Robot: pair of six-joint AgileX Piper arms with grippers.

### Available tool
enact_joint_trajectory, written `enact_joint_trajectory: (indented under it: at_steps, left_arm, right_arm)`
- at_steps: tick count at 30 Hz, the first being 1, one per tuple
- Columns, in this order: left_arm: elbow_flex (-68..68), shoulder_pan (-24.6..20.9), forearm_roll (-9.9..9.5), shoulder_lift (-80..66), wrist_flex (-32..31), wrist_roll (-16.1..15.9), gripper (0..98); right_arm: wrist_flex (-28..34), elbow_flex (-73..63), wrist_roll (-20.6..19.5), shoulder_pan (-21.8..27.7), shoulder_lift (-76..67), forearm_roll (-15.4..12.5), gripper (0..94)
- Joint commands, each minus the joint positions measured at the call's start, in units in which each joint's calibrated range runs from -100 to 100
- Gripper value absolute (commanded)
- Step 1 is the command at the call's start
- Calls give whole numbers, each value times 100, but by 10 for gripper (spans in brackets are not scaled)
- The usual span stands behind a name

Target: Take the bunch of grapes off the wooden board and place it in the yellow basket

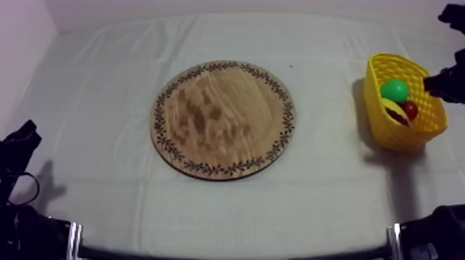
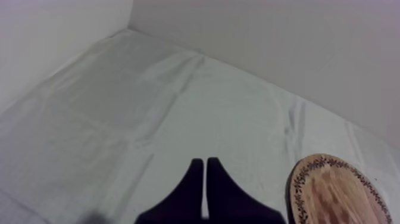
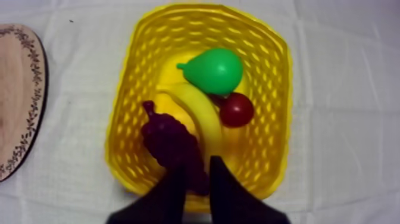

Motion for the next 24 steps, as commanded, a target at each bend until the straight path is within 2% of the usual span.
enact_joint_trajectory:
  at_steps: [1, 6, 11, 14, 17, 20, 23, 24]
  left_arm:
    - [4, 2, -4, 3, 3, -1, 0]
    - [4, 2, -4, 3, 3, -1, 0]
    - [4, 2, -4, 3, 3, -1, 0]
    - [4, 2, -4, 3, 3, -1, 0]
    - [4, 2, -4, 3, 3, -1, 0]
    - [4, 2, -4, 3, 3, -1, 0]
    - [4, 2, -4, 3, 3, -2, 0]
    - [4, 2, -4, 3, 3, -3, 0]
  right_arm:
    - [-400, 519, 47, -9, -672, -109, 35]
    - [-1027, 1280, 314, 62, -1736, -622, 9]
    - [-1668, 2235, 931, 104, -2921, -1328, 4]
    - [-1854, 2690, 901, 186, -3541, -1661, 4]
    - [-1907, 3082, 1044, 277, -4073, -2005, 3]
    - [-1815, 3295, 793, 274, -4478, -1967, 3]
    - [-1511, 3395, 379, 210, -4779, -1555, 4]
    - [-1605, 3479, 152, 198, -4851, -1384, 4]
